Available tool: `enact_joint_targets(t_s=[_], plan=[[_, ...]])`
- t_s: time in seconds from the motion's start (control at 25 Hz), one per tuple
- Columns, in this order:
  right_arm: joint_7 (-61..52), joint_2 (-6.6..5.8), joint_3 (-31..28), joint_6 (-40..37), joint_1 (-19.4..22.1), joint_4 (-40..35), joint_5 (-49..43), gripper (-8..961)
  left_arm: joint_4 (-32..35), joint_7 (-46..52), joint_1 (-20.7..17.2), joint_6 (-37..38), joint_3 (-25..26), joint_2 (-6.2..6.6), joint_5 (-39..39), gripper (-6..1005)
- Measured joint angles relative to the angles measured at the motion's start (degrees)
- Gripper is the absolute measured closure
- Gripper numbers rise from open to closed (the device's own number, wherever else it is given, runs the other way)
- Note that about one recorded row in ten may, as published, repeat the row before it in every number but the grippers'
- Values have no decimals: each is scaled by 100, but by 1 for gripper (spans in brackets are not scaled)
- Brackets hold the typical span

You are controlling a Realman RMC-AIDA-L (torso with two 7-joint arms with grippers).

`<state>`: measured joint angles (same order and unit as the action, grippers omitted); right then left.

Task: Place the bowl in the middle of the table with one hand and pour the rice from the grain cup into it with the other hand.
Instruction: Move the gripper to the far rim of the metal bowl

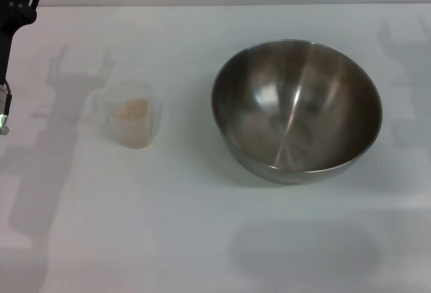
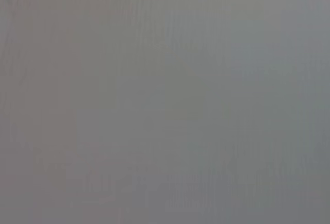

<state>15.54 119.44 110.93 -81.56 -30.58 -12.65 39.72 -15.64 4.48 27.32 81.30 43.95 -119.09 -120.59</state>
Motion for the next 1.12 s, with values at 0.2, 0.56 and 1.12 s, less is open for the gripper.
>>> enact_joint_targets(t_s=[0.2, 0.56, 1.12], plan=[[309, -2, -2, -65, 16, -16, 0, 211, 0, 0, -15, 0, -14, 0, 0, 136], [611, 0, -20, -100, 27, -64, 3, 210, -23, 0, -26, 3, -18, 0, 0, 136], [1507, -19, -1795, 7227, 475, -4768, 35, 210, -27, 21, -50, 60, -14, 3, 0, 136]])
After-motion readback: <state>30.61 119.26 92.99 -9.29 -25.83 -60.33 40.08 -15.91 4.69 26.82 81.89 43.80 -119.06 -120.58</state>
